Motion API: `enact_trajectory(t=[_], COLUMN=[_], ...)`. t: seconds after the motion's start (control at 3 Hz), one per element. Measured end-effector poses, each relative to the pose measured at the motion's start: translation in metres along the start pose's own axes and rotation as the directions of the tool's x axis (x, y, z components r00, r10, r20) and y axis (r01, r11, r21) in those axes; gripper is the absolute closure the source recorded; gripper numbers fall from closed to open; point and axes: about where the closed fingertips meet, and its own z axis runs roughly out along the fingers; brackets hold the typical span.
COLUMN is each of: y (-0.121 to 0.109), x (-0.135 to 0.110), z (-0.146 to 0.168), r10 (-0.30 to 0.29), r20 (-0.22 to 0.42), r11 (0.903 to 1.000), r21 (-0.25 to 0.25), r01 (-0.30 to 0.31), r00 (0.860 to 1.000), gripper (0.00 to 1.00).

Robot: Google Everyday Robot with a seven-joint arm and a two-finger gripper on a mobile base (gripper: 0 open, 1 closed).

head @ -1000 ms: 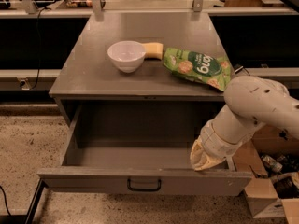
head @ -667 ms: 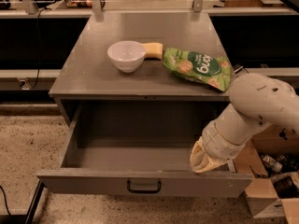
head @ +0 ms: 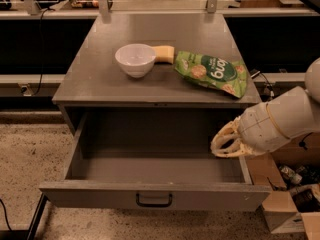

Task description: Open top drawer

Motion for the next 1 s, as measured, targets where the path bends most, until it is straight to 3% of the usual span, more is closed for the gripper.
enact_trajectory(t=[0.33, 1.0], y=[-0.0132, -0.0136], x=[-0.0256, -0.0319], z=[-0.021, -0.0215], r10=[-0.047, -0.055], r20=[0.125, 0.134], r11=[0.9985, 0.9983], r21=[0.033, 0.029], r01=[0.043, 0.051], r00=[0.991, 0.989], gripper=[0.82, 0.35])
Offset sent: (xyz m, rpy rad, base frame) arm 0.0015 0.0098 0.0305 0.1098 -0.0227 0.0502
